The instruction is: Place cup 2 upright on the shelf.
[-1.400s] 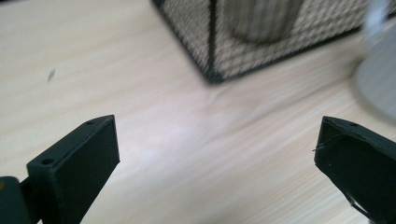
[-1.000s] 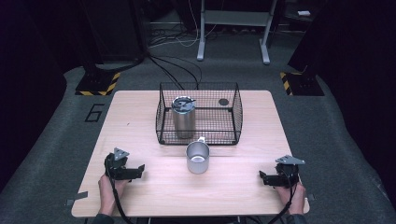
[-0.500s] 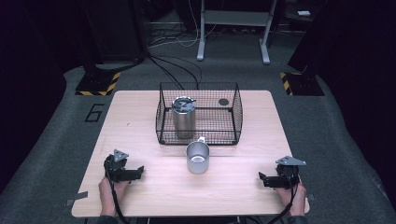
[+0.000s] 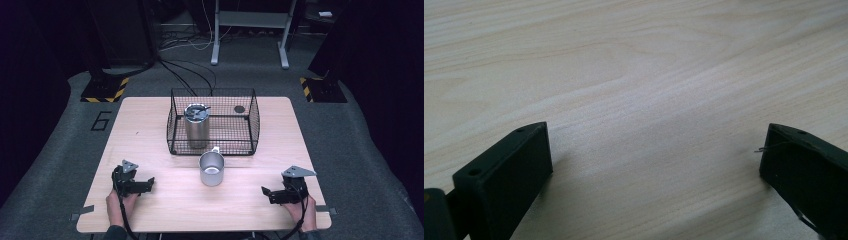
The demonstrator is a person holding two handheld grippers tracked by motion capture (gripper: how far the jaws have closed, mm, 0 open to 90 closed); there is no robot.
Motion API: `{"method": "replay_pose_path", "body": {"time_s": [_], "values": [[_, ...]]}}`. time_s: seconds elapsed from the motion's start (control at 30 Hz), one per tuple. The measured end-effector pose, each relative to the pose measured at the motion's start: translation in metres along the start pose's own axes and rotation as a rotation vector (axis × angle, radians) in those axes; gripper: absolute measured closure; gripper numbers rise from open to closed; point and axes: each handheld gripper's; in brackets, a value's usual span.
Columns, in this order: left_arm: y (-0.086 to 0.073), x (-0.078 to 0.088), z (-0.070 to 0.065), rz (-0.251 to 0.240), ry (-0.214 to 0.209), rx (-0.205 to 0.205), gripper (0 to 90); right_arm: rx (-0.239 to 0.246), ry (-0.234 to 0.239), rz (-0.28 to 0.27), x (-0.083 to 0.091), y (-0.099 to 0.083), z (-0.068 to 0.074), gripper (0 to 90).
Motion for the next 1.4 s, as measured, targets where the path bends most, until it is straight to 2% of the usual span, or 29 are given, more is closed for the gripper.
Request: {"method": "replay_pose_path", "body": {"time_s": [0.1, 0.13, 0.37, 0.4, 0.43, 0.47, 0.5, 0.73, 1.1, 1.33, 1.4], "values": [[0.000, 0.000, 0.000, 0.002, 0.000, -0.005, 0.3, 0.014, 0.015, -0.012, 0.000, 0.007, 0.007, 0.0], [0.000, 0.001, 0.001, 0.012, -0.007, -0.009, 0.3, 0.038, 0.040, -0.015, 0.000, 0.015, 0.015, 0.0], [0.000, 0.001, 0.001, 0.011, -0.007, -0.009, 0.4, 0.097, 0.128, -0.043, -0.006, 0.038, 0.041, 0.0], [0.000, 0.001, 0.001, 0.012, -0.005, -0.009, 0.4, 0.117, 0.132, -0.046, -0.007, 0.041, 0.044, 0.0], [0.000, 0.001, 0.001, 0.012, -0.005, -0.009, 0.4, 0.117, 0.132, -0.046, -0.007, 0.041, 0.044, 0.0], [0.001, 0.001, 0.001, 0.010, -0.007, -0.012, 0.5, 0.131, 0.153, -0.044, -0.010, 0.047, 0.051, 0.0], [0.000, 0.000, 0.001, 0.001, -0.003, -0.010, 0.5, 0.144, 0.154, -0.047, -0.012, 0.049, 0.053, 0.0], [0.001, 0.000, 0.001, 0.006, -0.005, -0.017, 0.7, 0.187, 0.204, -0.065, -0.025, 0.064, 0.071, 0.0], [0.001, 0.000, 0.001, 0.006, -0.008, -0.019, 1.0, 0.227, 0.245, -0.075, -0.047, 0.084, 0.087, 0.0], [0.001, 0.000, 0.001, 0.005, -0.008, -0.020, 1.1, 0.236, 0.232, -0.069, -0.061, 0.091, 0.094, 0.0], [0.001, 0.000, 0.001, 0.005, -0.008, -0.019, 1.1, 0.224, 0.223, -0.062, -0.065, 0.092, 0.096, 0.0]]}}
Point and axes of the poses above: each handheld gripper's, and its own axes: x roughly backward along the jaws, y roughly out of its top, z roughly to its left, and after that the axes turned 1 degree about -y, right-handed
